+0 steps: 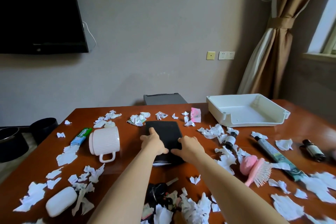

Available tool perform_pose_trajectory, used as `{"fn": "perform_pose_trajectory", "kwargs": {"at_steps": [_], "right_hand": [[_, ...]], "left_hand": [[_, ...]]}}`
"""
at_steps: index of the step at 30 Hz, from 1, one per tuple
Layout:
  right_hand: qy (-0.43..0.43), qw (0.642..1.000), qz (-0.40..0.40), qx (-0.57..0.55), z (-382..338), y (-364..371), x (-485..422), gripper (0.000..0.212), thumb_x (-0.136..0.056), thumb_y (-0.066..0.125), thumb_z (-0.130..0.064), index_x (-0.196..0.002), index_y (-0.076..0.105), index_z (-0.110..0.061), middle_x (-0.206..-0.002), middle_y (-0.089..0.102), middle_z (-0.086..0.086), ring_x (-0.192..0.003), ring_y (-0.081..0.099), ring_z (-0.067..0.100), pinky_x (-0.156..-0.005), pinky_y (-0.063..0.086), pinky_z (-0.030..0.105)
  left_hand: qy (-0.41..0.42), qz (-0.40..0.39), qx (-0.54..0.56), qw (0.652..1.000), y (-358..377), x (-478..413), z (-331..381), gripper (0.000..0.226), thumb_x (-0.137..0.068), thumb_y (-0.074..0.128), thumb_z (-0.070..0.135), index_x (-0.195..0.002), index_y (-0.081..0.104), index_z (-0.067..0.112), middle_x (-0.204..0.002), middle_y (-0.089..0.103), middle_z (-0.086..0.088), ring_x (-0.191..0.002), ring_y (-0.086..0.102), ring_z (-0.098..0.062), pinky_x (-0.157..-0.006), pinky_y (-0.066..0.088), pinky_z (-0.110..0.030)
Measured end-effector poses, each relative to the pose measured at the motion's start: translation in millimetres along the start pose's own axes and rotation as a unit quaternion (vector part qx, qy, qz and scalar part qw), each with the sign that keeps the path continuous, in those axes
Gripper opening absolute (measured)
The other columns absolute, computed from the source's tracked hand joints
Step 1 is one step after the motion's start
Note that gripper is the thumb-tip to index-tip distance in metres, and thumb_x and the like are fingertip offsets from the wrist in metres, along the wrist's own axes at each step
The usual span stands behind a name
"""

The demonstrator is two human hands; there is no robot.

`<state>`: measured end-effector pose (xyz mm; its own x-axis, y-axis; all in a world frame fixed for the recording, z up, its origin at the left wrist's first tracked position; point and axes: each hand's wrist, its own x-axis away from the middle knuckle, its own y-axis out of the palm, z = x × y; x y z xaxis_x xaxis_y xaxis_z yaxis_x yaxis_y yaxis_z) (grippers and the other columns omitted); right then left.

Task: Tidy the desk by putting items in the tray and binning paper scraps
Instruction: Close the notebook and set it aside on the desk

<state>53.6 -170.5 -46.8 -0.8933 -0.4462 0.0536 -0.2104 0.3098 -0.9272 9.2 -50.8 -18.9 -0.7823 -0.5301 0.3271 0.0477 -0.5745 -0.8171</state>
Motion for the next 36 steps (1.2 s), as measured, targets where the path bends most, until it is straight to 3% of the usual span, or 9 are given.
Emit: {"fn": "perform_pose_trajectory", "kwargs": {"at_steps": [2, 5, 8, 11, 19, 23, 27, 31, 36], "right_hand": [[-0.006, 1.000, -0.007, -0.001, 0.8, -1.6, 0.7, 0.038, -0.090, 0.055, -0.044, -0.113, 0.058, -0.013, -0.108, 0.061, 0.007, -0.106, 0.050, 0.023, -0.073, 0.044, 0.029], [-0.017, 0.999, -0.025, -0.015, 3.9, -4.5, 2.0, 0.038, -0.093, 0.052, -0.041, -0.117, 0.056, -0.013, -0.114, 0.061, 0.008, -0.111, 0.050, 0.025, -0.082, 0.045, 0.031], [-0.020, 0.992, -0.062, -0.107, 6.1, -13.7, 5.5, 0.041, -0.093, 0.054, -0.036, -0.125, 0.053, -0.010, -0.122, 0.061, 0.010, -0.111, 0.057, 0.026, -0.089, 0.047, 0.031], [-0.036, 0.975, -0.068, -0.209, 5.4, -29.8, 18.5, 0.054, -0.092, 0.056, -0.032, -0.138, 0.040, -0.011, -0.137, 0.052, 0.007, -0.124, 0.051, 0.025, -0.099, 0.044, 0.031], [-0.050, 0.912, 0.052, -0.404, 30.2, -108.0, 81.6, 0.061, -0.087, 0.065, -0.029, -0.138, 0.032, -0.022, -0.137, 0.047, -0.001, -0.125, 0.048, 0.022, -0.099, 0.042, 0.030], [-0.019, 0.885, 0.126, -0.448, 64.8, -144.2, 116.4, 0.055, -0.082, 0.071, -0.024, -0.129, 0.041, -0.019, -0.122, 0.052, -0.005, -0.106, 0.051, 0.017, -0.087, 0.043, 0.026], [0.016, 0.865, 0.174, -0.470, 115.4, -166.5, 141.3, 0.044, -0.079, 0.075, -0.022, -0.112, 0.046, -0.026, -0.111, 0.056, -0.006, -0.100, 0.056, 0.017, -0.085, 0.047, 0.027], [0.062, 0.857, 0.243, -0.450, 173.1, -181.8, 161.8, 0.066, -0.075, 0.078, -0.023, -0.133, 0.046, -0.026, -0.126, 0.059, -0.001, -0.112, 0.059, 0.023, -0.099, 0.049, 0.038], [0.126, 0.855, 0.322, -0.387, 247.4, -199.4, 191.1, 0.056, -0.081, 0.072, -0.019, -0.133, 0.050, -0.023, -0.125, 0.061, 0.002, -0.109, 0.060, 0.022, -0.098, 0.050, 0.039]], "left_hand": [[0.008, 0.004, 0.031, 0.999, 0.8, -0.2, -1.9, 0.107, -0.080, 0.073, 0.026, -0.150, -0.008, 0.020, -0.144, 0.026, -0.018, -0.125, 0.044, -0.030, -0.099, 0.044, -0.037], [0.035, 0.010, 0.088, 0.995, 0.1, 3.7, -8.7, 0.109, -0.077, 0.076, 0.022, -0.150, -0.004, 0.025, -0.146, 0.033, -0.014, -0.127, 0.044, -0.031, -0.103, 0.044, -0.040], [0.072, 0.036, 0.156, 0.984, -5.6, 16.3, -10.7, 0.099, -0.077, 0.074, 0.017, -0.149, 0.007, 0.028, -0.148, 0.035, -0.008, -0.129, 0.043, -0.029, -0.099, 0.043, -0.038], [0.123, 0.065, 0.176, 0.975, -17.2, 35.5, -4.8, 0.095, -0.078, 0.072, 0.016, -0.150, 0.012, 0.032, -0.150, 0.034, -0.003, -0.132, 0.040, -0.027, -0.101, 0.043, -0.038], [0.270, 0.097, 0.236, 0.928, -25.8, 122.3, 47.3, 0.088, -0.083, 0.070, 0.016, -0.148, 0.015, 0.035, -0.155, 0.025, 0.004, -0.139, 0.031, -0.022, -0.104, 0.039, -0.036], [0.322, 0.094, 0.254, 0.907, -5.9, 158.0, 83.9, 0.089, -0.083, 0.071, 0.019, -0.148, 0.013, 0.037, -0.155, 0.025, 0.005, -0.139, 0.031, -0.020, -0.104, 0.038, -0.035], [0.358, 0.074, 0.262, 0.893, 31.9, 184.9, 124.8, 0.090, -0.084, 0.070, 0.018, -0.148, 0.010, 0.035, -0.156, 0.022, 0.006, -0.141, 0.028, -0.018, -0.106, 0.036, -0.034], [0.371, 0.050, 0.260, 0.890, 80.5, 197.8, 166.6, 0.092, -0.083, 0.071, 0.024, -0.147, 0.007, 0.037, -0.156, 0.021, 0.003, -0.140, 0.029, -0.020, -0.109, 0.036, -0.038], [0.384, 0.016, 0.212, 0.899, 143.7, 217.7, 223.0, 0.089, -0.086, 0.065, 0.036, -0.148, 0.002, 0.036, -0.157, 0.018, 0.004, -0.140, 0.032, -0.024, -0.107, 0.040, -0.039]]}}
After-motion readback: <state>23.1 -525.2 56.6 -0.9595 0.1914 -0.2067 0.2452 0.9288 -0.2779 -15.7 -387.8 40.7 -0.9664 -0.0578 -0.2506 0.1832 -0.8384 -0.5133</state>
